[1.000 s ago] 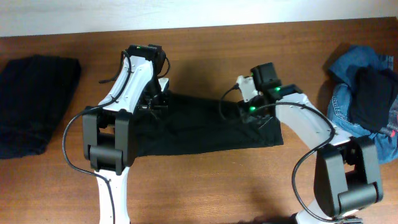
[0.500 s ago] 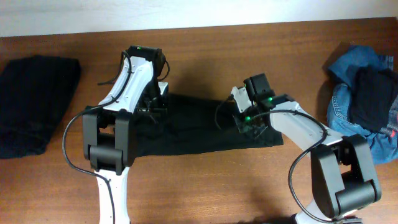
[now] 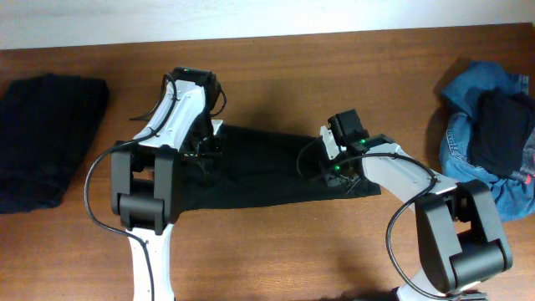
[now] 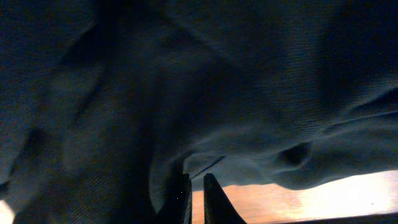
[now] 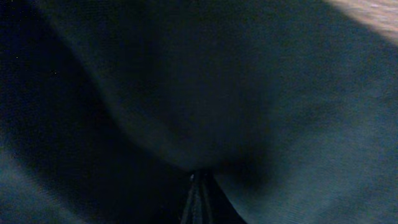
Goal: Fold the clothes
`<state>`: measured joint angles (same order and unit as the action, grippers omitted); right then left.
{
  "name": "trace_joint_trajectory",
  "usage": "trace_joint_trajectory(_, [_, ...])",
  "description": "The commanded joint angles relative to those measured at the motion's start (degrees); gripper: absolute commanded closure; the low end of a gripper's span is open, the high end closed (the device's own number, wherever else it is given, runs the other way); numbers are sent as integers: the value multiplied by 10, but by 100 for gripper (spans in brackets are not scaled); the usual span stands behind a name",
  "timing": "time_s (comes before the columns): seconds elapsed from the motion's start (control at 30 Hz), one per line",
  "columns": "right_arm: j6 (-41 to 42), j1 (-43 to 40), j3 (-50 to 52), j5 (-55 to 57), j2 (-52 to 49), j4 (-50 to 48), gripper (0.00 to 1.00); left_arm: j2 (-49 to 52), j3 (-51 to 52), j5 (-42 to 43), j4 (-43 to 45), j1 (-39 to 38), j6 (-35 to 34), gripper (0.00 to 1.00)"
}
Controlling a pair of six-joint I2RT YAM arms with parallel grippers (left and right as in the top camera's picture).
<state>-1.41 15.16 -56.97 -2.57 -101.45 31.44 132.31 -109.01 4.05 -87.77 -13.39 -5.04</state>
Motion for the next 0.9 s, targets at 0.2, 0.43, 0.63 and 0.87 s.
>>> trace_joint_trajectory(0.2, [9, -42, 5, 59, -3, 21, 94, -18, 40, -22, 11, 35, -5, 93])
trace_joint_trajectory(0.43, [8, -118, 5, 57, -3, 35, 96, -18, 71, -15, 29, 47, -5, 99])
trace_joint_trajectory(0.63, [8, -141, -11, 40, -3, 33, 96, -42, 54, 51, 26, 46, 16, 100])
trace_joint_trajectory(0.87, [8, -139, -54, -25, -3, 54, 96, -126, 33, 68, 54, 46, 9, 99])
